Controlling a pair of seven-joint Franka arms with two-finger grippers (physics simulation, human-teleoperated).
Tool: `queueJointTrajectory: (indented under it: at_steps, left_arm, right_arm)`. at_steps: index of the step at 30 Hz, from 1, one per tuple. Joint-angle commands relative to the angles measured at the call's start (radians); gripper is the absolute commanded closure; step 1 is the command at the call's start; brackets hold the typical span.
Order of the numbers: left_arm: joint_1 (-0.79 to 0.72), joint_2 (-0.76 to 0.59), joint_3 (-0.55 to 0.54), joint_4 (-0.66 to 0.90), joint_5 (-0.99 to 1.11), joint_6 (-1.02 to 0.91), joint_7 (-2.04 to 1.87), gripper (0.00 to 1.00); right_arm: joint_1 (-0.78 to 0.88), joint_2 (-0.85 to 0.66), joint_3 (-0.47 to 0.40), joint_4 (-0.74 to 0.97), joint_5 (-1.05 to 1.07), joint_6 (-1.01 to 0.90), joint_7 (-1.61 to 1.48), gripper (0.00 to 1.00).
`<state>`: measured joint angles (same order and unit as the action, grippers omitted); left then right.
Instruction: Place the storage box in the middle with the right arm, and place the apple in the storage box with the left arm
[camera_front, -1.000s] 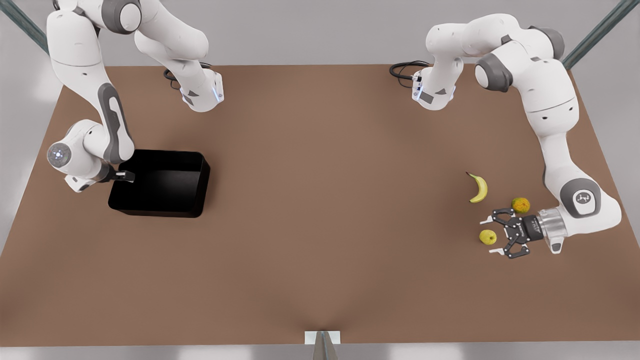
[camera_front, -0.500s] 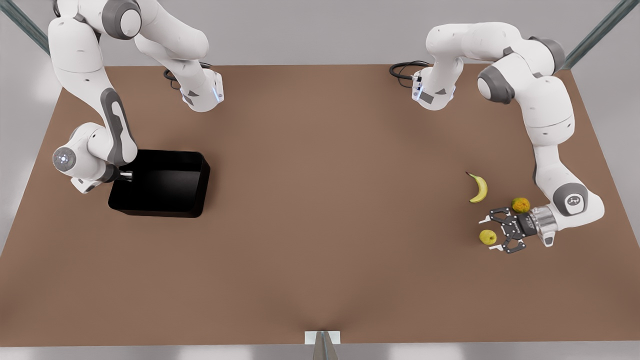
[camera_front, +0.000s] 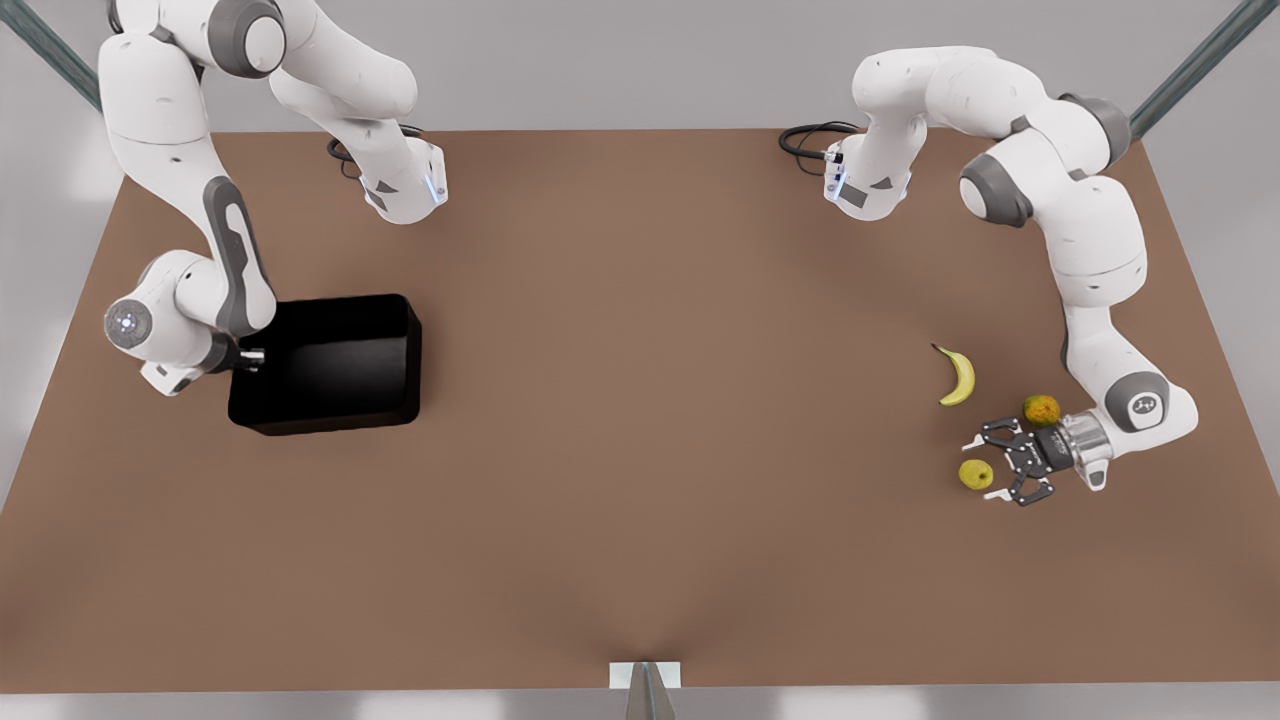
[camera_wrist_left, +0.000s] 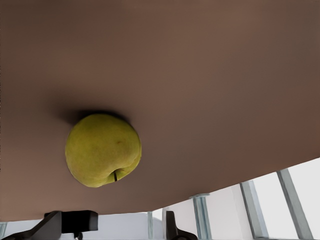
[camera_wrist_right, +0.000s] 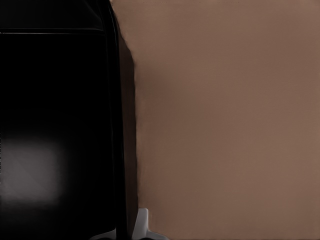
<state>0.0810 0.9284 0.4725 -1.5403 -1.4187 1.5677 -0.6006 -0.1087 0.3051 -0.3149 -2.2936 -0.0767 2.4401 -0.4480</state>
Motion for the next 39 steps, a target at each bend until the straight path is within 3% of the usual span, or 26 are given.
queueJointTrajectory:
  at_steps: [1,5,8,11,15,16,17,20,24,27,31,32,33,34,39]
  left_arm:
    - [0.002,0.001,0.000,0.000,-0.006,0.002,0.002,0.00]
    - [0.008,0.033,-0.009,0.002,-0.017,0.006,0.036,0.00]
    - [0.009,0.041,-0.011,0.003,-0.028,0.008,0.036,0.00]
    - [0.022,0.056,-0.011,0.019,-0.028,0.008,0.035,0.00]
    - [0.023,0.066,-0.012,0.019,-0.040,0.008,0.035,0.00]
    - [0.023,0.067,-0.012,0.019,-0.055,0.008,0.033,0.00]
    - [0.031,0.073,-0.012,0.019,-0.072,0.003,0.031,0.00]
    - [0.037,0.079,-0.012,0.017,-0.106,-0.005,0.031,0.00]
    - [0.037,0.079,-0.015,0.015,-0.143,-0.006,0.025,0.00]
    - [0.037,0.079,-0.032,0.015,-0.144,0.000,0.022,0.00]
    - [0.037,0.079,-0.051,0.014,-0.143,0.008,0.028,0.00]
    - [0.037,0.079,-0.051,0.014,-0.143,0.008,0.030,0.02]
    - [0.037,0.081,-0.051,0.014,-0.143,0.009,0.028,0.13]
    - [0.037,0.081,-0.051,0.014,-0.143,0.009,0.028,0.18]
    - [0.037,0.086,-0.051,0.014,-0.140,0.025,0.021,0.21]
  right_arm:
    - [0.001,0.000,0.000,0.002,-0.006,0.000,0.005,0.79]
    - [0.003,-0.001,0.031,0.028,-0.006,-0.001,-0.017,0.79]
    - [0.006,-0.006,0.109,0.163,0.031,-0.184,-0.021,0.79]
    - [0.104,-0.009,0.137,0.230,0.072,-0.199,-0.024,0.79]
    - [0.112,-0.004,0.155,0.237,0.071,-0.197,-0.029,0.79]
    - [0.138,-0.004,0.155,0.238,0.072,-0.200,-0.020,0.67]
    - [0.139,-0.003,0.155,0.240,0.072,-0.200,-0.020,0.00]
    - [0.218,0.005,0.155,0.267,0.071,-0.216,-0.021,0.00]
    - [0.264,0.172,0.160,0.439,0.068,-0.208,-0.405,0.00]
    - [0.253,0.173,0.158,0.444,0.064,-0.179,-0.564,0.00]
    - [0.242,0.173,0.151,0.408,0.069,-0.168,-0.555,0.00]
    - [0.242,0.177,0.151,0.396,0.069,-0.165,-0.555,0.00]
    - [0.242,0.184,0.151,0.396,0.069,-0.165,-0.555,0.00]
    - [0.242,0.192,0.151,0.396,0.069,-0.165,-0.555,0.00]
    - [0.242,0.270,0.149,0.402,0.072,-0.161,-0.555,0.00]
